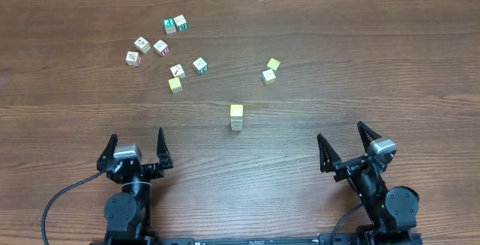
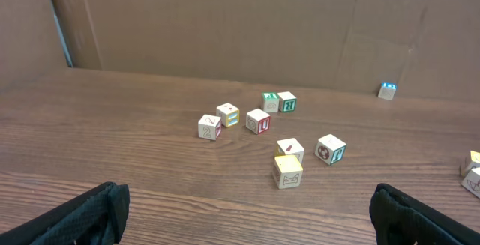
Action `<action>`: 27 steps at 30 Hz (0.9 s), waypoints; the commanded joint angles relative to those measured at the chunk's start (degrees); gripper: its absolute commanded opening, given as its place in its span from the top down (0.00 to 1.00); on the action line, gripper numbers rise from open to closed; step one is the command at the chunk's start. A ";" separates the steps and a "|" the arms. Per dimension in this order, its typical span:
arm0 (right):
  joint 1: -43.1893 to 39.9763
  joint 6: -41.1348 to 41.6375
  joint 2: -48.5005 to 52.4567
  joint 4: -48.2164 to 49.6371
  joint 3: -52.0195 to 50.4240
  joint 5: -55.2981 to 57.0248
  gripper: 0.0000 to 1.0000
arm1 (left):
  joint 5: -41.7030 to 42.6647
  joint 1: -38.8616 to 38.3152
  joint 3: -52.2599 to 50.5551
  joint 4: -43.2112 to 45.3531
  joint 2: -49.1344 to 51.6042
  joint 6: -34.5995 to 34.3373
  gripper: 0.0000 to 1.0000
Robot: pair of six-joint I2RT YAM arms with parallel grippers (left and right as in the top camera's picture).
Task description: Form a tower
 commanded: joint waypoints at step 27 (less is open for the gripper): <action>-0.26 0.13 -0.50 0.31 -0.59 -0.02 0.00 | 0.96 0.74 -0.15 0.02 -0.68 0.92 0.00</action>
